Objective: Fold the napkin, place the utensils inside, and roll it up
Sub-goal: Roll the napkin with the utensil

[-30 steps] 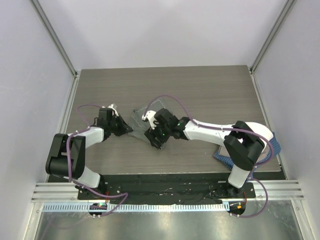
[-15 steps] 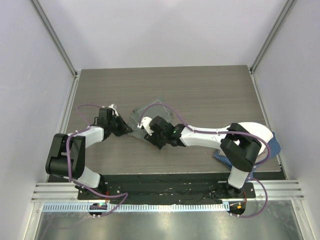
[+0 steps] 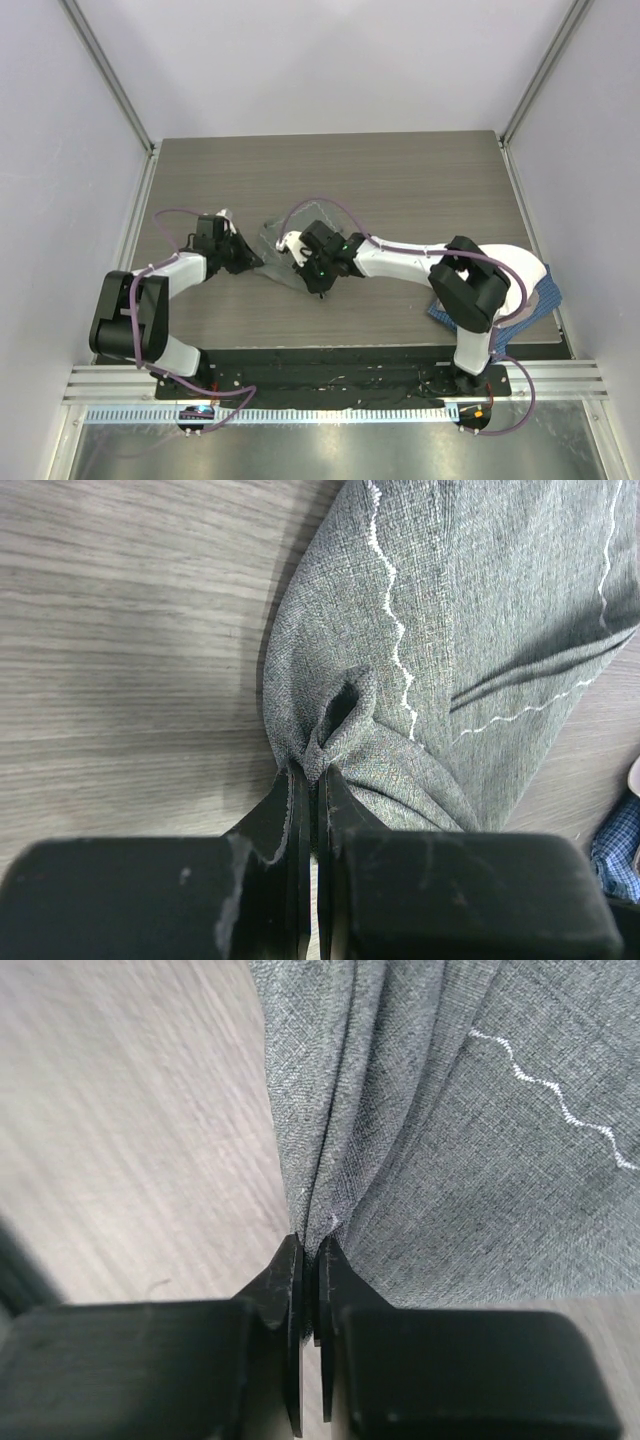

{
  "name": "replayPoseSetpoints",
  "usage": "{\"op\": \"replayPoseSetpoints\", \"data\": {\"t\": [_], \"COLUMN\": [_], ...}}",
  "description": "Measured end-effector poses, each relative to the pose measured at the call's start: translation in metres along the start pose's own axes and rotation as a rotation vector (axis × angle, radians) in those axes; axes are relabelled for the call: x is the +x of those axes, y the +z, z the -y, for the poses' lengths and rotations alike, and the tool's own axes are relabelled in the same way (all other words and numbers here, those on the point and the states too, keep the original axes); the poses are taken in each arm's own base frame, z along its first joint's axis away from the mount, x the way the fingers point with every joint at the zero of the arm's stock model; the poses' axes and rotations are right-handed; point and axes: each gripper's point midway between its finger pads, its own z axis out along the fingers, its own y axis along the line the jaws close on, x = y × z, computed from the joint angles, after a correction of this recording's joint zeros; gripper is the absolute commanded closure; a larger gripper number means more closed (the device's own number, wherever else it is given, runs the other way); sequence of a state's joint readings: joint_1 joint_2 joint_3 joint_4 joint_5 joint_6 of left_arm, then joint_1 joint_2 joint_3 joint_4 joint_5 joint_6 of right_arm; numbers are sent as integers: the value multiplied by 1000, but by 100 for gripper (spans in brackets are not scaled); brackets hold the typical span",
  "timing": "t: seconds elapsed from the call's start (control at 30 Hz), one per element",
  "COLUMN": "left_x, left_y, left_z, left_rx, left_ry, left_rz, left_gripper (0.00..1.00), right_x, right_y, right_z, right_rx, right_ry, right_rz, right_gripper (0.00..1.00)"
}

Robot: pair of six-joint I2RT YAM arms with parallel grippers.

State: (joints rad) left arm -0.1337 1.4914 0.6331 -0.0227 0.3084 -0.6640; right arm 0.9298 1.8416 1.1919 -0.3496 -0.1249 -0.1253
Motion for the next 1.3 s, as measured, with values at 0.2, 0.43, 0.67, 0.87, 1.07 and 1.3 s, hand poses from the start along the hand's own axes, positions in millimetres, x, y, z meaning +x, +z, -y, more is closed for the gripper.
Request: {"op": "replayPoseSetpoints", "data": {"t": [0.2,0.43,0.67,0.87,1.07,1.3], "left_x": [1,2,2,2,2,2], "left_y": [-3,-4,-1,-1,-1,-1], "left_z": [-3,-5,-5,-5,-5,-5], "left_rx": [-17,-29,-34,-37,-38,-38], "left_ry": [15,17,15,17,20,28], "left_rz": [-1,-5,-18,-21,-22,-23], "left_gripper": [100,100,100,100,100,100], "right_x": [-5,9,9,-9,-53,-27], "right_y": [-5,11,8,-23,-73,-47], "right_z": [-4,18,22,30,16,-31], "right_rx": [-251,-415,-459,-353,-292,-382], "right_ry": [164,357,404,391,306,301], "right_rz": [11,-22,-14,51,203,83], "right_gripper": [99,99,58,40,41,52]}}
